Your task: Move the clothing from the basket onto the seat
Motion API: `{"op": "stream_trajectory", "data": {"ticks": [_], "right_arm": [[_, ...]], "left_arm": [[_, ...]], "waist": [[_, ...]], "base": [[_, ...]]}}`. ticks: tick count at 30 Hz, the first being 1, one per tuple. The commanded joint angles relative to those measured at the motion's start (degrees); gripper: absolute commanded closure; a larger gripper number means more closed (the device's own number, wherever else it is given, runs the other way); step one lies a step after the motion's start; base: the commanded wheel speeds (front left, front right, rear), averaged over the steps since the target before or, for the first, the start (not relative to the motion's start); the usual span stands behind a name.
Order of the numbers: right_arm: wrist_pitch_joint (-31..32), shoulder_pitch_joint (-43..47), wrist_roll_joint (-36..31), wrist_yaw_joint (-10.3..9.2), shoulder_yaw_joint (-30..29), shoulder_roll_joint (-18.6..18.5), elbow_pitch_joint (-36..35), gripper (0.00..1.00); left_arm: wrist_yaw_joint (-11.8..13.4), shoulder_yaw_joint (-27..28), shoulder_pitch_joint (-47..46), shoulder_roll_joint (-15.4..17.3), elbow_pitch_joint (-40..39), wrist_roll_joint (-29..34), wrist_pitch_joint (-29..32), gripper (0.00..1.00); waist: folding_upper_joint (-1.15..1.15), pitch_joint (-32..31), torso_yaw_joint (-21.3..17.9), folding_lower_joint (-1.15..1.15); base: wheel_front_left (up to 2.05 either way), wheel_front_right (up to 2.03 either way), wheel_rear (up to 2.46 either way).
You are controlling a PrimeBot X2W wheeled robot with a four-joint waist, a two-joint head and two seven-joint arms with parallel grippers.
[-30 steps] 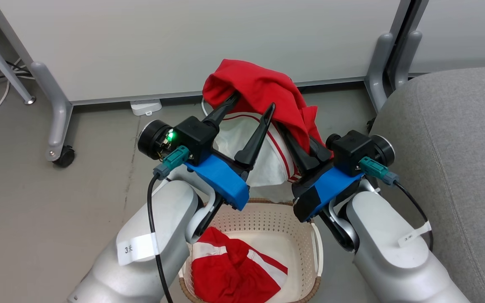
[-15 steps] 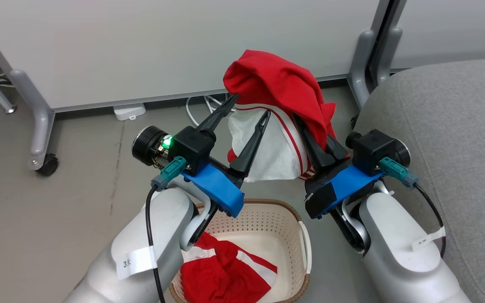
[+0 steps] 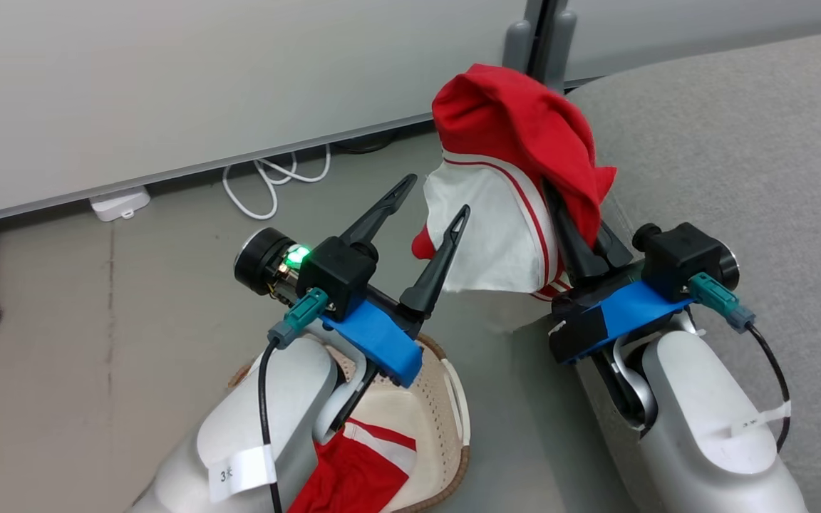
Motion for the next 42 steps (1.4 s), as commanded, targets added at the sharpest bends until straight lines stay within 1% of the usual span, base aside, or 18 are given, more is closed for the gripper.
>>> {"op": "stream_trajectory", "data": {"ticks": [1, 15, 24, 28, 34, 42], "right_arm": [[-0.2, 0.9, -0.3, 0.01, -0.5, -0.1, -0.5, 1.0], [-0.2, 6.5, -4.9, 0.01, -9.4, -0.2, -7.4, 1.0], [-0.2, 12.0, -4.6, 0.01, -15.4, -0.5, -11.8, 1.0], [-0.2, 14.2, -4.4, 0.01, -17.0, -0.5, -13.2, 1.0], [-0.2, 16.0, -4.3, 0.01, -17.3, -0.2, -14.3, 1.0], [-0.2, 11.7, -4.0, 0.01, -18.0, -0.1, -16.3, 1.0]], "left_arm": [[-0.1, -0.2, 0.7, 0.0, -0.3, 0.3, -0.2, 0.0], [-1.4, -2.2, 1.2, -1.0, -1.3, 2.6, -0.3, 0.0], [-2.1, -4.0, 1.5, -1.6, -0.8, 3.7, -0.3, 0.0], [-2.5, -5.0, 1.8, -2.1, -0.5, 4.0, -0.3, 0.0], [-2.6, -4.8, 2.2, -2.5, -0.3, 4.1, -0.3, 0.0], [-2.8, -4.2, 0.3, -2.4, -0.9, 5.1, -0.3, 0.0]], "waist": [[0.0, 0.9, -1.9, 0.0], [0.0, 2.9, -9.3, 0.0], [0.0, 3.8, -13.5, 0.0], [0.0, 3.8, -14.3, 0.0], [0.0, 3.7, -15.0, 0.0], [0.0, 5.6, -14.3, 0.0]], "base": [[0.0, 0.0, 0.0], [0.0, 0.0, 0.0], [0.0, 0.0, 0.0], [0.0, 0.0, 0.0], [0.0, 0.0, 0.0], [0.0, 0.0, 0.0]]}}
